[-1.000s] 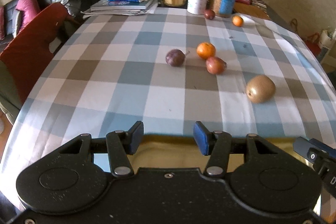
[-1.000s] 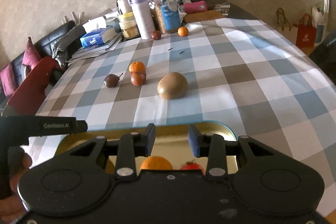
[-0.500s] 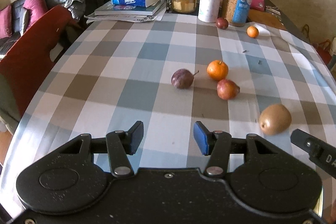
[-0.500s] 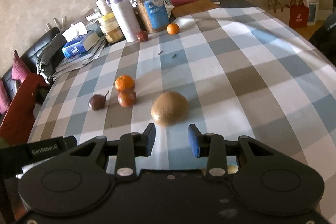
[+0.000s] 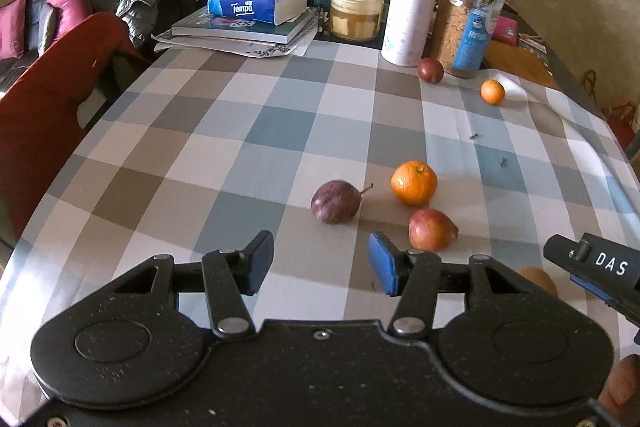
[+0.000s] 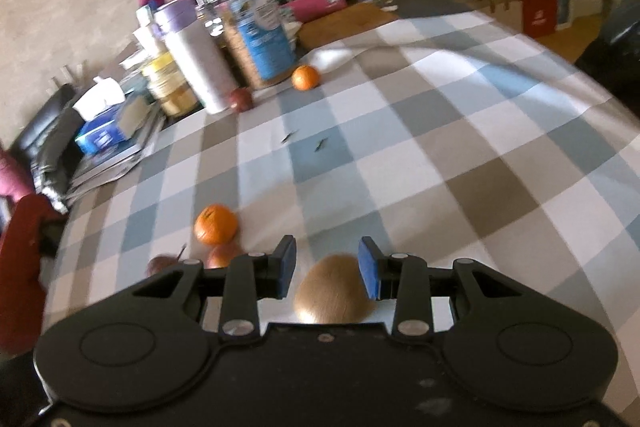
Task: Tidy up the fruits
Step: 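Move both open tools away from the tray toward the remaining fruit, then close the left tool around the brown kiwi on the table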
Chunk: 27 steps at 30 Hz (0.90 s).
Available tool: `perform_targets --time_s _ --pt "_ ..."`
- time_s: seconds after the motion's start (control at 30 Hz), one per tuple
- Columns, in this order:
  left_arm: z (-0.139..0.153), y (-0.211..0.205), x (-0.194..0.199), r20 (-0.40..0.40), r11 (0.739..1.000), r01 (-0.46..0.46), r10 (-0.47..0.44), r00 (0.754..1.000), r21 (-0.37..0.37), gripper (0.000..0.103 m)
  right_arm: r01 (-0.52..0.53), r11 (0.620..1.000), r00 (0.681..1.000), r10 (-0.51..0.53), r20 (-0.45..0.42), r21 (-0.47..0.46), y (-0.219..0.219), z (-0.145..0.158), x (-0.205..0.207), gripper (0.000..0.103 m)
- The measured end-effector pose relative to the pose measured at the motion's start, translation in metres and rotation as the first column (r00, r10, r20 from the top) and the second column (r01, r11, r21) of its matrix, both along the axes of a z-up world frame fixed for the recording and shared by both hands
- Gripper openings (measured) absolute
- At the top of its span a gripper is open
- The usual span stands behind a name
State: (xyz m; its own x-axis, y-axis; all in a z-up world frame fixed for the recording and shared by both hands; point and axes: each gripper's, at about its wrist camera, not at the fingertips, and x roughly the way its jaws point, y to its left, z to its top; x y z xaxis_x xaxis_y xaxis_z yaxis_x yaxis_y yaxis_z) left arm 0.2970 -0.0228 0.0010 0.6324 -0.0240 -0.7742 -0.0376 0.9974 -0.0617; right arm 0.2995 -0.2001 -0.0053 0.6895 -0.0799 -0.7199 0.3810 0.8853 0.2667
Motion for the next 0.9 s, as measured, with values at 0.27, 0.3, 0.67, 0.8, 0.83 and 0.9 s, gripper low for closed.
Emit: perform_targets --time_s 0.27,0.3,0.67,0.8,0.83,0.9 --pt "-0.006 -0.01 0.015 0.044 1.0 0.012 -0.012 0.999 0.001 0.06 0.071 0.997 0.997 -0.071 -0.021 -0.009 -0.006 -0.014 0.022 0.038" --pt "-0.006 -0.012 0.016 0.051 1.0 0.014 -0.014 0.999 0.003 0.06 0.074 0.997 0.997 -0.075 -0.028 -0.012 -0.006 -0.016 0.025 0.038" --pt "-0.024 -0.027 0.029 0.025 0.998 0.066 -0.066 0.998 -0.018 0.064 0.11 0.994 0.991 -0.11 -0.075 0.002 -0.015 -0.035 0.035 0.038" --pt "-0.024 -0.029 0.023 0.029 0.995 0.085 -0.084 0.996 -0.044 0.064 0.132 0.991 0.99 -0.131 -0.054 0.003 -0.021 -0.033 0.03 0.038" --pt "-0.024 -0.031 0.022 0.029 0.994 0.098 -0.096 0.995 -0.047 0.064 0.144 0.99 0.989 -0.144 -0.045 0.005 -0.023 -0.031 0.029 0.038" --pt "-0.023 -0.036 0.019 0.031 0.992 0.119 -0.118 0.993 -0.044 0.064 0.17 0.985 0.985 -0.17 -0.023 0.007 -0.028 -0.028 0.026 0.038"
